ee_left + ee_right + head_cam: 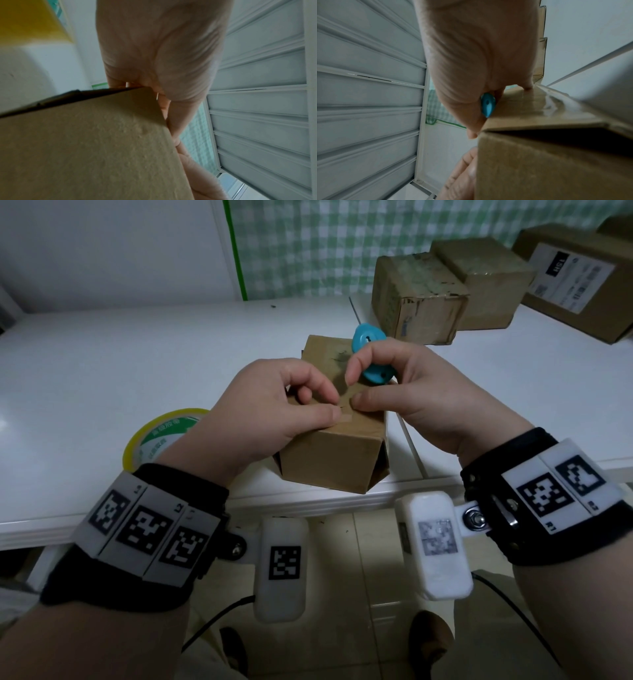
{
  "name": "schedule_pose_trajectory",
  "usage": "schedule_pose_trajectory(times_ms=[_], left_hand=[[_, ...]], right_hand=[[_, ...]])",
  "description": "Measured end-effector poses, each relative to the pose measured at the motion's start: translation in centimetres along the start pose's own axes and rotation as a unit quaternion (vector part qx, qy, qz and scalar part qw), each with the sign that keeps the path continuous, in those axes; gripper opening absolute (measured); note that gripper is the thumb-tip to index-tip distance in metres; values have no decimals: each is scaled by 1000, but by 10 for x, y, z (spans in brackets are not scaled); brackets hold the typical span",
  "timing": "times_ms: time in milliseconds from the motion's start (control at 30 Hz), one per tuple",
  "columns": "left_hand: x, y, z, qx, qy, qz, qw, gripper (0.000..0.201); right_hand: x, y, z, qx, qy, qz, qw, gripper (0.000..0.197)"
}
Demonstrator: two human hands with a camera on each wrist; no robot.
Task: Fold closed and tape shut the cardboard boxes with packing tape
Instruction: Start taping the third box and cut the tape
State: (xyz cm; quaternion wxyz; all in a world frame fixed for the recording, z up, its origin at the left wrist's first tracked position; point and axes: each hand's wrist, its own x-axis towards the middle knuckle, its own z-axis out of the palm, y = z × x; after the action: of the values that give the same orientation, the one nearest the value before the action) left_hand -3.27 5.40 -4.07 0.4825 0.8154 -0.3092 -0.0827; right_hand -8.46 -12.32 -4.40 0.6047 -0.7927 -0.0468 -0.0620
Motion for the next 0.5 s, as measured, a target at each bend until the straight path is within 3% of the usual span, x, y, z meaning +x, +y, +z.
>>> schedule_pose_trajectory(times_ms=[167,500], left_hand=[[1,-4,-5,-39,-16,2,999,11],[3,-4,-4,-57,0,8,998,12]], right_hand=[[-1,0,1,-5,-7,2,1000,12],[-1,0,-1,-41,-23,5,999,23]])
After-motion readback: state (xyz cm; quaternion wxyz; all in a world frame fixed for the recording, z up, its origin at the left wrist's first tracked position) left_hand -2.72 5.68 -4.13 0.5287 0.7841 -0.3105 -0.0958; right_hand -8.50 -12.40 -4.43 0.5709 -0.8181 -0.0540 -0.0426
